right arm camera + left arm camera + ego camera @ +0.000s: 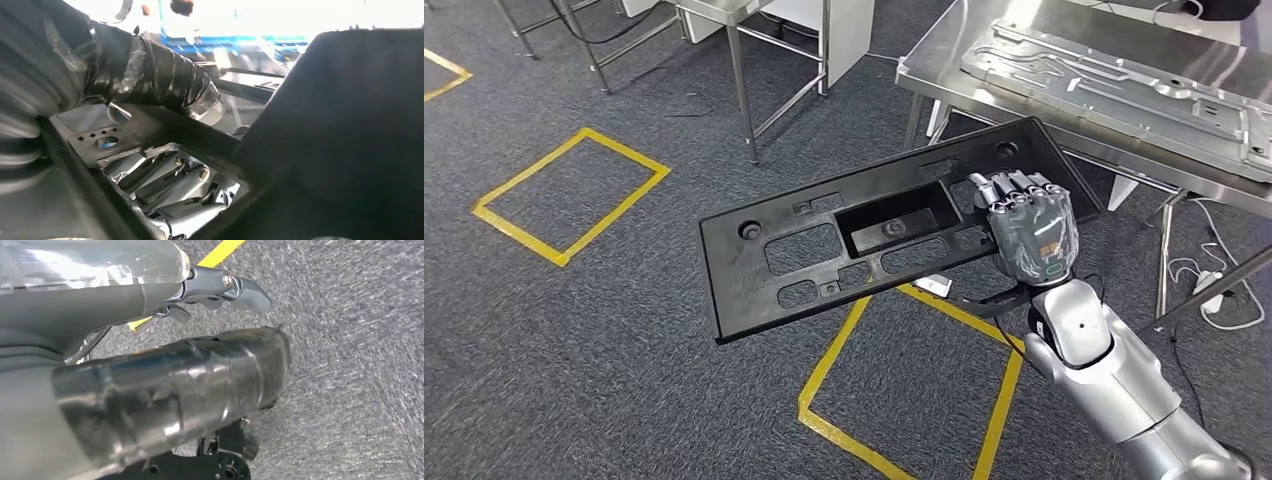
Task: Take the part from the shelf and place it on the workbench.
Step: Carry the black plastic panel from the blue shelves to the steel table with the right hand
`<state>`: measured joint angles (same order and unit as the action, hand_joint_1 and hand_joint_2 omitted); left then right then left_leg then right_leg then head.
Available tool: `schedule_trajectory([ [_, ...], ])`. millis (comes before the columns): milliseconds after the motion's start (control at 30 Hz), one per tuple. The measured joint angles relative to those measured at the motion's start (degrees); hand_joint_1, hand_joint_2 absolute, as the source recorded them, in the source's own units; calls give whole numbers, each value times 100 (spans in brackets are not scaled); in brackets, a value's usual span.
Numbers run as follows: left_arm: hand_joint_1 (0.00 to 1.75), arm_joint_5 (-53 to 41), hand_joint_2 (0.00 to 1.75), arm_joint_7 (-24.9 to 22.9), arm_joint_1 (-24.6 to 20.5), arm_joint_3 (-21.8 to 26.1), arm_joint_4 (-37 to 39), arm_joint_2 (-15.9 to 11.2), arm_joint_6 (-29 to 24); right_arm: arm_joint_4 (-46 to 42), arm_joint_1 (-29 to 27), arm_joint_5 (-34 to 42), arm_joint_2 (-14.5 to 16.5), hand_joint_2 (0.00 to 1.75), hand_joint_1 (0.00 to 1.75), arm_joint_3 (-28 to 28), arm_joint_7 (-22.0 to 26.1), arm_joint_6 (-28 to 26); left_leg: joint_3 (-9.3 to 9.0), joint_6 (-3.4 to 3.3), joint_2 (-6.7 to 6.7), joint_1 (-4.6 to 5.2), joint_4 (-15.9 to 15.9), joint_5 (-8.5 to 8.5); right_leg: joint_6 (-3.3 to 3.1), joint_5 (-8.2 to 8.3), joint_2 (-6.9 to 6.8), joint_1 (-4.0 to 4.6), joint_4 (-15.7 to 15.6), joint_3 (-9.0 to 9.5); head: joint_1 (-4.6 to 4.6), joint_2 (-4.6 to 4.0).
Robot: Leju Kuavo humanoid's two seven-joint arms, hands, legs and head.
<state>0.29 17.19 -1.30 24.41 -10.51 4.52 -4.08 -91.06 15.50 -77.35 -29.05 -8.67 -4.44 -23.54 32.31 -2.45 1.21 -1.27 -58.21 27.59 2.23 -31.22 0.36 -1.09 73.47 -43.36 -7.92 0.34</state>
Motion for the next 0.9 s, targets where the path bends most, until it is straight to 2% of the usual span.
schedule_trajectory([
  [33, 0, -13, 0, 2, 0, 14, 0, 2, 2, -50, -107, 41, 71, 175, 175, 92, 12, -58, -33, 14, 85, 0, -1, 33, 16, 108, -28, -19, -63, 12, -1, 0],
  [67, 0, -27, 0, 5, -2, 25, 0, 8, 5, -101, -192, 81, 131, 175, 175, 175, 31, -102, -75, 31, 169, -1, -2, 68, 22, 301, -81, -30, -343, 144, -1, 0],
  [133, 0, -43, 0, 13, -4, 38, 0, 19, 14, -193, -309, 129, 224, 175, 175, 324, 71, -157, -168, 85, 316, 16, 1, 141, -10, 627, -357, 3, -1090, 523, -1, -1],
  [167, 0, -46, 0, 16, -6, 42, 0, 23, 15, -231, -346, 139, 263, 175, 175, 389, 83, -172, -206, 120, 380, 29, 11, 172, -46, 697, -472, 34, -1332, 647, 0, -1],
  [200, 0, -46, 0, 19, -14, 45, 0, 25, 16, -260, -378, 142, 298, 175, 175, 445, 87, -180, -240, 157, 445, 42, 22, 197, -87, 696, -532, 65, -1435, 695, 1, -1],
  [233, 0, -46, 0, 22, -23, 47, 0, 26, 16, -283, -407, 144, 329, 175, 175, 497, 88, -189, -275, 193, 515, 52, 41, 217, -128, 677, -500, 89, -1431, 692, 2, -1],
  [267, 0, -47, 0, 25, -38, 48, -1, 27, 17, -308, -435, 144, 350, 175, 175, 544, 91, -196, -321, 231, 592, 56, 66, 240, -160, 671, -404, 90, -1446, 698, 2, -1],
  [300, 0, -48, 0, 27, -52, 48, -2, 27, 17, -333, -469, 144, 369, 175, 175, 589, 97, -204, -364, 266, 595, 49, 63, 274, -191, 671, -323, 74, -1475, 728, 3, 0],
  [333, 0, -50, 0, 29, -58, 49, -4, 27, 17, -354, -490, 142, 385, 175, 175, 633, 105, -213, -370, 292, 502, 41, -4, 337, -224, 673, -247, 55, -1511, 767, 5, 0],
  [367, 0, -52, 0, 30, -61, 50, -5, 27, 17, -370, -502, 139, 406, 175, 175, 668, 114, -220, -301, 310, 344, 32, -195, 453, -259, 678, -173, 37, -1547, 808, 9, 0],
  [433, 0, -66, 0, 29, -52, 51, -7, 27, 19, -380, -526, 135, 471, 175, 175, 705, 123, -230, 74, 316, 8, 17, -903, 777, -319, 669, -24, 30, -1571, 844, 15, 0],
  [467, 0, -74, 0, 28, -47, 51, -7, 28, 19, -380, -547, 132, 506, 175, 175, 716, 125, -230, 306, 316, -58, 19, -1281, 901, -340, 659, 60, 41, -1564, 846, 16, 0],
  [500, 0, -84, 0, 27, -38, 51, -7, 29, 18, -380, -573, 124, 534, 175, 175, 726, 130, -231, 479, 314, -82, 22, -1514, 922, -350, 647, 151, 52, -1551, 849, 16, 1],
  [533, 0, -94, 0, 26, -30, 50, -7, 30, 13, -381, -596, 107, 550, 175, 175, 738, 135, -232, 564, 307, -94, 24, -1547, 818, -355, 631, 242, 62, -1532, 852, 16, 1],
  [567, 0, -106, 0, 26, -22, 51, -7, 30, 5, -386, -612, 67, 563, 175, 175, 753, 142, -235, 545, 290, -106, 25, -1361, 608, -355, 610, 318, 70, -1508, 856, 17, 1],
  [600, 0, -121, 0, 26, -17, 51, -7, 27, -1, -396, -629, -3, 570, 175, 175, 770, 147, -239, 443, 262, -129, 28, -1010, 341, -349, 584, 386, 74, -1478, 861, 17, 1],
  [633, 0, -135, 0, 26, -15, 53, -7, 22, -7, -410, -651, -104, 576, 175, 175, 789, 148, -244, 329, 226, -165, 38, -656, 148, -336, 555, 437, 82, -1444, 860, 17, 0],
  [667, 0, -149, 0, 26, -23, 55, -7, 18, -9, -426, -674, -213, 581, 175, 175, 809, 146, -241, 231, 194, -198, 45, -374, 29, -314, 532, 479, 89, -1412, 850, 16, 0],
  [700, 0, -158, 0, 25, -38, 57, -7, 16, -9, -442, -700, -301, 583, 175, 175, 827, 143, -227, 171, 176, -227, 52, -195, -21, -296, 511, 506, 95, -1382, 837, 16, -1],
  [733, 0, -163, 0, 25, -53, 59, -7, 16, -8, -452, -726, -357, 584, 175, 175, 843, 141, -206, 151, 171, -247, 59, -139, -2, -287, 501, 518, 98, -1369, 825, 16, -1],
  [900, 0, -169, 0, 25, -58, 78, -7, 22, -7, -475, -791, -387, 584, 175, 175, 894, 141, -135, 133, 156, -280, 71, -104, -15, -280, 497, 487, 88, -1413, 856, 15, 1],
])
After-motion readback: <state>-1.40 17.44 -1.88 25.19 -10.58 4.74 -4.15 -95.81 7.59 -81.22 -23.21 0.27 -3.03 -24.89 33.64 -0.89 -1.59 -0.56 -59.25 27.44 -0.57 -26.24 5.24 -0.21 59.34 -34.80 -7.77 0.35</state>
